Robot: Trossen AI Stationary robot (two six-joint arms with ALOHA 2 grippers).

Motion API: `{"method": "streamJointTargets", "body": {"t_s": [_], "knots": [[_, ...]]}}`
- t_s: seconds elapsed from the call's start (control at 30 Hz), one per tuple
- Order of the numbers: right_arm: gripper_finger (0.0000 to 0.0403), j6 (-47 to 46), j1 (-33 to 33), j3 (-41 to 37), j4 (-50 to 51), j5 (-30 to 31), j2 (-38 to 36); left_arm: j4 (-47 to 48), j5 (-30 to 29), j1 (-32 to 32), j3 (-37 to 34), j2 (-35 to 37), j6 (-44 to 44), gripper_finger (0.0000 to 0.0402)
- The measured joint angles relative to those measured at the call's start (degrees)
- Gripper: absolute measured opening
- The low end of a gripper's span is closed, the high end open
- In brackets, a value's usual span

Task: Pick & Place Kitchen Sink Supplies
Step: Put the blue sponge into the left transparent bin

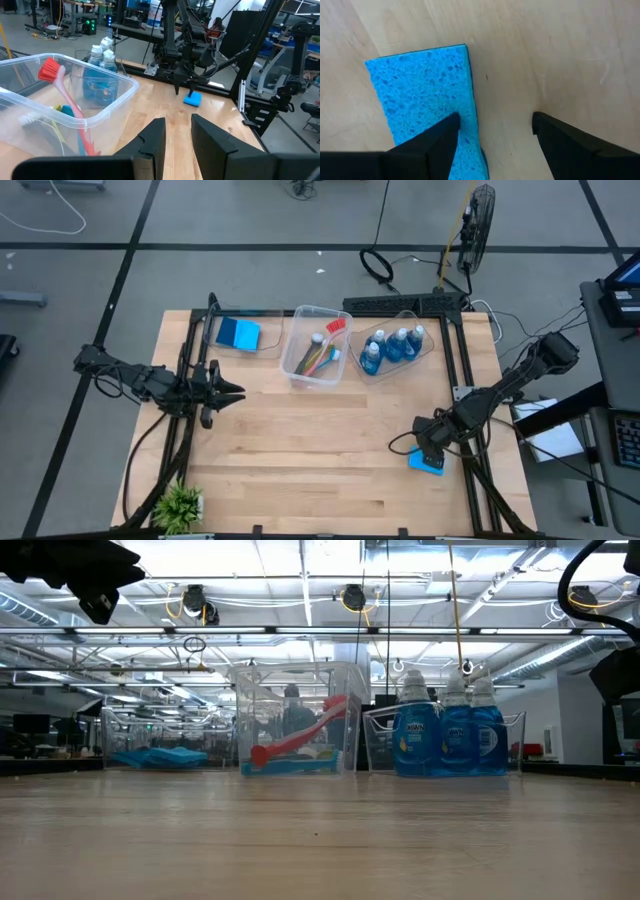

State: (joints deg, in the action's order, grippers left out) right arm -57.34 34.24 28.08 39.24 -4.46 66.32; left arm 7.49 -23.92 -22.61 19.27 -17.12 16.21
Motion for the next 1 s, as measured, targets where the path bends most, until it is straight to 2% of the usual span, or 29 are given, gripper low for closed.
{"method": "streamJointTargets", "body": {"t_s": [0.13, 0.63, 1.0], "knots": [[0.0242, -0.2, 0.0, -0.1, 0.0, 0.1, 0.1, 0.0, 0.0, 0.0, 0.0, 0.0, 0.0, 0.0093], [0.0162, 0.7, 0.0, -0.2, 0.2, 0.2, 0.1, 0.0, 0.0, 0.0, 0.0, 0.0, 0.1, 0.0093], [0.0126, 1.0, 0.0, -0.2, 0.3, 1.3, 0.1, 0.0, 0.0, 0.0, 0.0, 0.0, 0.0, 0.0093]]}}
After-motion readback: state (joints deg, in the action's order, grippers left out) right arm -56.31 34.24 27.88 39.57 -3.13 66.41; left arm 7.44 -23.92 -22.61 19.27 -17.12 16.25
